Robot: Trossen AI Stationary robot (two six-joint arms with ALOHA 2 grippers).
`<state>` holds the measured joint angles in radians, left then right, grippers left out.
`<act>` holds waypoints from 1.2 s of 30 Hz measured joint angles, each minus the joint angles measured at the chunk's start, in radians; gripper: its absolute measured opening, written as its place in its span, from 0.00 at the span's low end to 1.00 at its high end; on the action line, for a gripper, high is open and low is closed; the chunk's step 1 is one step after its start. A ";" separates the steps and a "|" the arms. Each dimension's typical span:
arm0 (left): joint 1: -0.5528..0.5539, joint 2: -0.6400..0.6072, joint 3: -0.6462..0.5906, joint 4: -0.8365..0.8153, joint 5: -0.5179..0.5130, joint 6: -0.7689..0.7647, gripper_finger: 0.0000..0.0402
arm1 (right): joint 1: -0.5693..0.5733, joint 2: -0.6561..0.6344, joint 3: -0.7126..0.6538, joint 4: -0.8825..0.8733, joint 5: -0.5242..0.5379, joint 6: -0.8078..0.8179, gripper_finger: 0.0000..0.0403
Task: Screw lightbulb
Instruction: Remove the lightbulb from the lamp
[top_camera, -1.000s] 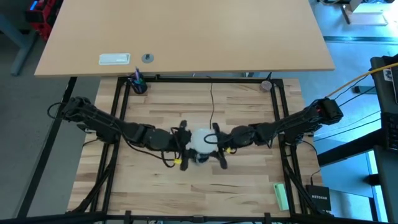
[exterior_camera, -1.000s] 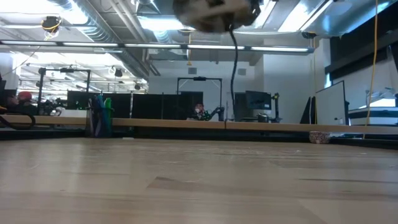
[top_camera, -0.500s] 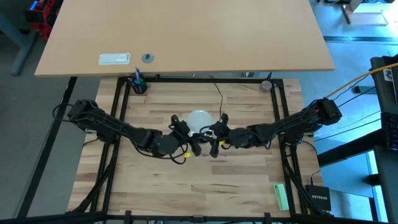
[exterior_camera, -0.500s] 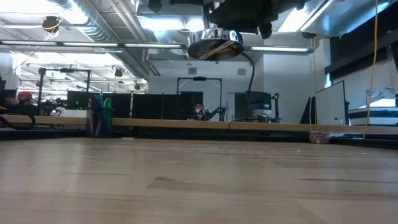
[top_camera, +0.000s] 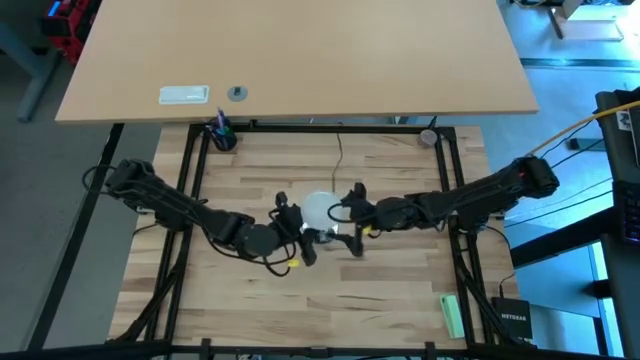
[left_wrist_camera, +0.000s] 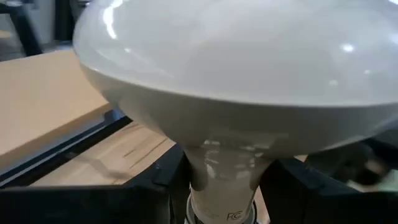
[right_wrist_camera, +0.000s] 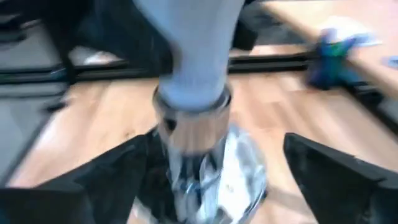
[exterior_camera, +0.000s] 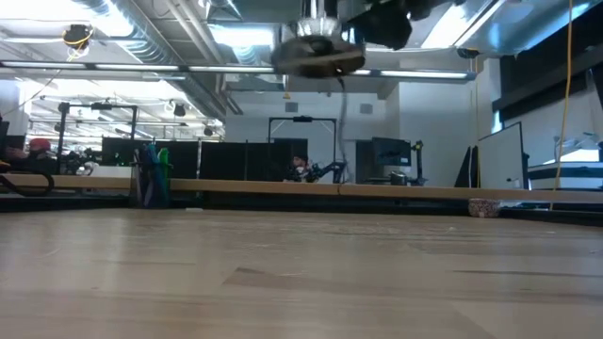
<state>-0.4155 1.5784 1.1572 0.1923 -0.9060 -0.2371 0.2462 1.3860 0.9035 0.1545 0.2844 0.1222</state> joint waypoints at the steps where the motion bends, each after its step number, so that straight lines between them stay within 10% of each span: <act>1: -0.004 -0.006 0.000 0.003 0.022 0.012 0.35 | 0.000 -0.017 0.000 -0.025 -0.067 -0.010 0.96; 10: 0.025 -0.018 0.000 0.107 0.575 0.110 0.35 | 0.001 0.009 0.000 0.139 -0.449 -0.098 0.83; 17: 0.055 -0.016 0.000 0.107 0.722 0.108 0.35 | 0.003 0.105 0.000 0.323 -0.645 -0.056 0.76; 29: 0.053 -0.018 0.000 0.092 0.688 0.098 0.35 | 0.004 0.092 0.000 0.252 -0.494 -0.054 0.42; 36: 0.018 -0.028 -0.002 0.008 0.181 0.030 0.35 | 0.005 0.071 0.000 0.166 0.036 -0.059 0.42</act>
<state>-0.3973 1.5506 1.1557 0.2007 -0.7252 -0.2069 0.2512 1.4574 0.9035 0.3203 0.3201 0.0632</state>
